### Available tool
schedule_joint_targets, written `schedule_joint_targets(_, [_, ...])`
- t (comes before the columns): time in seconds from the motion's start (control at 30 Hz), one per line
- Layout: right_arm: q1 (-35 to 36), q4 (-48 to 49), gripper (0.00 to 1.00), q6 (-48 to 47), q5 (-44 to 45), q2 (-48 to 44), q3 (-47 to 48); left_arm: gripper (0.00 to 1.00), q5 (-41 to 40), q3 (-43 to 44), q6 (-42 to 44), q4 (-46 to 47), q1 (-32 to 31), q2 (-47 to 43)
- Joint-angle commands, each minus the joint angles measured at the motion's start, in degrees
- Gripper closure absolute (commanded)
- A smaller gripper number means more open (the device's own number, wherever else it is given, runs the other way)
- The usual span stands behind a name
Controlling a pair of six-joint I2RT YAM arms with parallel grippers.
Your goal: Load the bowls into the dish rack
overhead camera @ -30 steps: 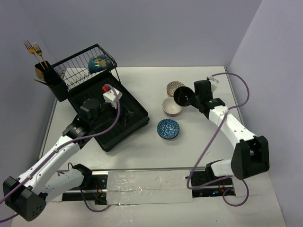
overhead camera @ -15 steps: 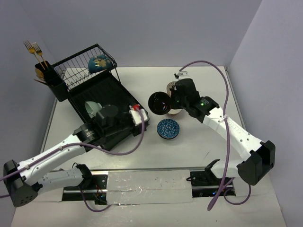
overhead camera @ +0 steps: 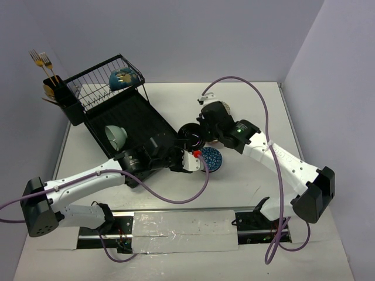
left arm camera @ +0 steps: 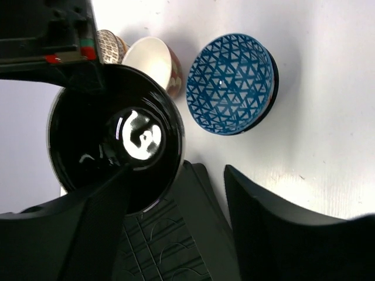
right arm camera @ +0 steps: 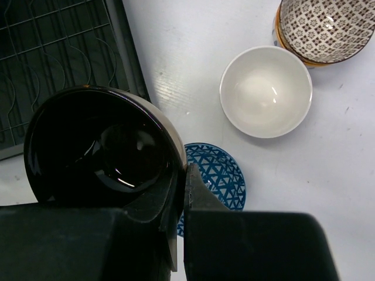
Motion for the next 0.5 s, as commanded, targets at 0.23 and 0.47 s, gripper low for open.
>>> schedule_joint_targets(0.23, [1.8,1.6,1.0,-1.3,4.9,0.5,4.9,0.53,0.7,6.6,2.4,-7.2,-0.3,4.9])
schedule_joint_targets(0.47, [3.6,0.3,1.0,-1.4,5.9,1.6,6.3,0.6,-0.2,7.7,2.1,-8.3,-0.2,6.7])
